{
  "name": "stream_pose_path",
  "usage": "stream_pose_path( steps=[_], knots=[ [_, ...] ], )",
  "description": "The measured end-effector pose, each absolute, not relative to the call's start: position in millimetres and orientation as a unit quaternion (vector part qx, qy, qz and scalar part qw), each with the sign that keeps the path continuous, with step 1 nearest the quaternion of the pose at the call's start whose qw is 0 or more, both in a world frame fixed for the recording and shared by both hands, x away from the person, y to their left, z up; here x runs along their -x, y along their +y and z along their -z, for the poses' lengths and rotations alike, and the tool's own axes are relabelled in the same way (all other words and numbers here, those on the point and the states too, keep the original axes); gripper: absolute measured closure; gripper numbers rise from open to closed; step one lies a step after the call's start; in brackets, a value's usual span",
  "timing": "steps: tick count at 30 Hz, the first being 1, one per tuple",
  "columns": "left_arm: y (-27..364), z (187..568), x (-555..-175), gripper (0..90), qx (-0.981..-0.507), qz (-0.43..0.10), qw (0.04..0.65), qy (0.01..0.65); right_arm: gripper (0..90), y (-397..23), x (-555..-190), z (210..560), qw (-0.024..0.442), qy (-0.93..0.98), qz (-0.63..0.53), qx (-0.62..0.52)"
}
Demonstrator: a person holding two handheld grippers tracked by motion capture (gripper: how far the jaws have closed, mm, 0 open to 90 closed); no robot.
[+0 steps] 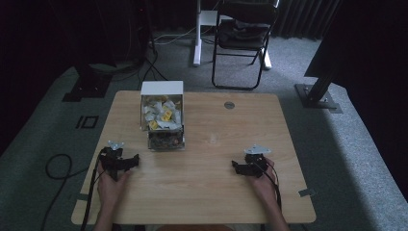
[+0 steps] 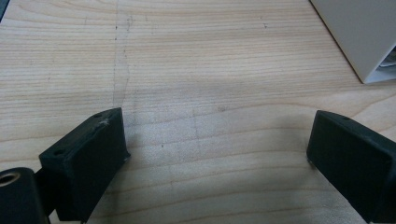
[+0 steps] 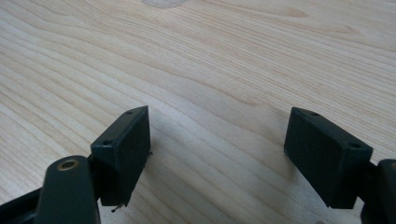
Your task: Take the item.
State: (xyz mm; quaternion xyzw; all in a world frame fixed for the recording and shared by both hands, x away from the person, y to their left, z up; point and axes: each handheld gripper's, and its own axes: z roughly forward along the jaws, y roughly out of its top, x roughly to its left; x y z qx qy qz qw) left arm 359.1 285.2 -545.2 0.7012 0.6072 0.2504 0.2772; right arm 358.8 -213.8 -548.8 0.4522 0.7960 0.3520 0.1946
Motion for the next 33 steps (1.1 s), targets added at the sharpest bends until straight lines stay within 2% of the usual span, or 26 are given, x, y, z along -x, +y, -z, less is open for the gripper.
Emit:
stream_pose_path(
  steps=[18,23,33],
  knots=[
    [285,545,-359,5.6,-0.701,-0.251,0.277,0.607,23.5,-214,-359,548,0.192,0.799,-0.353,-0.447],
    [285,545,-359,5.6,-0.701,-0.250,0.277,0.607,30.2,-214,-359,546,0.183,0.797,-0.356,-0.453],
    [285,545,-359,5.6,-0.701,-0.251,0.277,0.607,33.9,-199,-349,533,0.188,0.806,-0.367,-0.425]
  ],
)
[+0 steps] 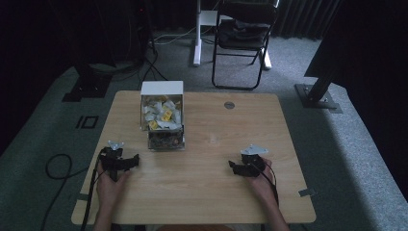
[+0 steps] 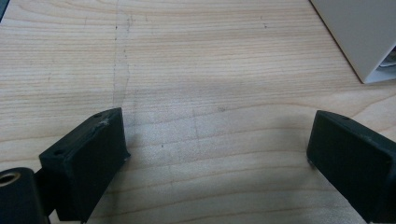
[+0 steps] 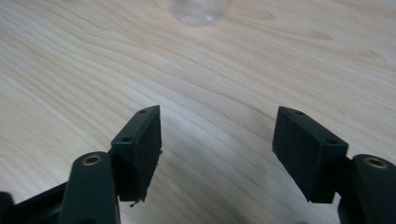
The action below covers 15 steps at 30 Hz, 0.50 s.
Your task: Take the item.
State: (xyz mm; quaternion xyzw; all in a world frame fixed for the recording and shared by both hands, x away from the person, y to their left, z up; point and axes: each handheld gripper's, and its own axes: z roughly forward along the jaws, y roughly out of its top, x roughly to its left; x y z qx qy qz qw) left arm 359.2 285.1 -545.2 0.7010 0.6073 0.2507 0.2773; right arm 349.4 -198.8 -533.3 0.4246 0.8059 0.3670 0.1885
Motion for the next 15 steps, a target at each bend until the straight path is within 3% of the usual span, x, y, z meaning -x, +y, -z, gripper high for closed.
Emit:
stream_pose_path(
  steps=[15],
  knots=[
    [285,545,-359,5.6,-0.701,-0.250,0.277,0.607,35.3,-167,-338,518,0.187,0.820,-0.389,-0.376]
  ],
)
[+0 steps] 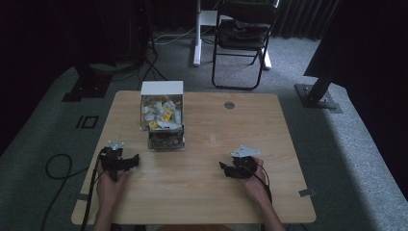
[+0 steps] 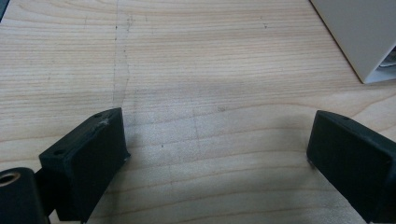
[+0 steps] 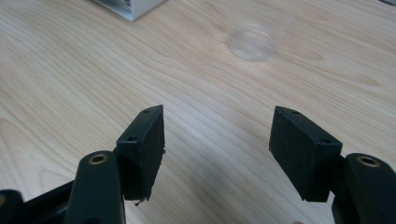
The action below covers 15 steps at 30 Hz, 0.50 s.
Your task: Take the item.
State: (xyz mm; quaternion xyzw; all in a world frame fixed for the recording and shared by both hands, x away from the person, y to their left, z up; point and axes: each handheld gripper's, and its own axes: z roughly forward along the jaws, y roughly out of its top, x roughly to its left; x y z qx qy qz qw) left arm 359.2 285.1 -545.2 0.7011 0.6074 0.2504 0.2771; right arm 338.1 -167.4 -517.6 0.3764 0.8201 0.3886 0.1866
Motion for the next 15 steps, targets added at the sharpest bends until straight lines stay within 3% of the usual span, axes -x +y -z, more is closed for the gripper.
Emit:
stream_pose_path(
  steps=[15],
  knots=[
    [285,545,-359,5.6,-0.701,-0.250,0.277,0.607,37.9,-140,-340,504,0.189,0.830,-0.398,-0.341]
  ],
)
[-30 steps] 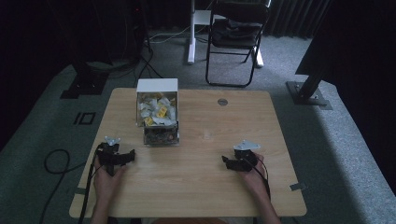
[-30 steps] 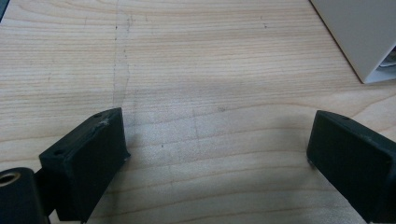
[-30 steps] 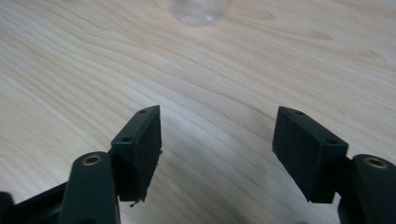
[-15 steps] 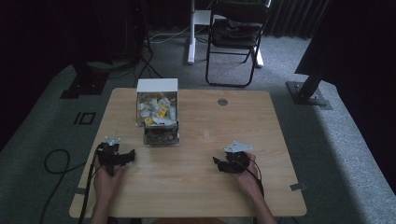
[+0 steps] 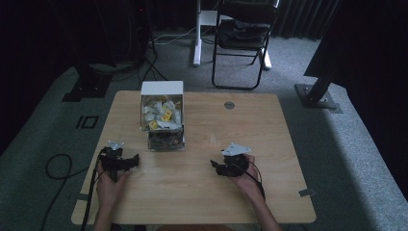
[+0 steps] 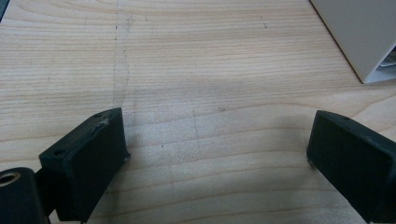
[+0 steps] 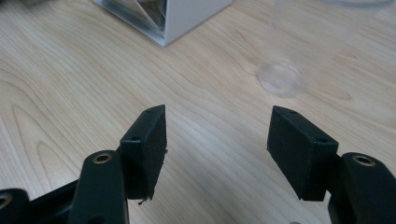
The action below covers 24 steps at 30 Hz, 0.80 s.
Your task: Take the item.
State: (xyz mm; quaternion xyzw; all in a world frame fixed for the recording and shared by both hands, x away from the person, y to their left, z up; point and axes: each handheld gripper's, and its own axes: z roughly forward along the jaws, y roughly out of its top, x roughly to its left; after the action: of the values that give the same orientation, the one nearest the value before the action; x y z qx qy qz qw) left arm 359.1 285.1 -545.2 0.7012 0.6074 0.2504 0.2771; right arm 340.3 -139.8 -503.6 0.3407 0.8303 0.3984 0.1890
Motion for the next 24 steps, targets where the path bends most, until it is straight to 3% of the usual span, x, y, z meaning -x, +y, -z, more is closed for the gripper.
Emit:
stream_pose_path(
  steps=[24],
  knots=[
    [285,545,-359,5.6,-0.701,-0.251,0.277,0.607,43.7,-107,-344,488,0.182,0.834,-0.421,-0.306]
  ],
)
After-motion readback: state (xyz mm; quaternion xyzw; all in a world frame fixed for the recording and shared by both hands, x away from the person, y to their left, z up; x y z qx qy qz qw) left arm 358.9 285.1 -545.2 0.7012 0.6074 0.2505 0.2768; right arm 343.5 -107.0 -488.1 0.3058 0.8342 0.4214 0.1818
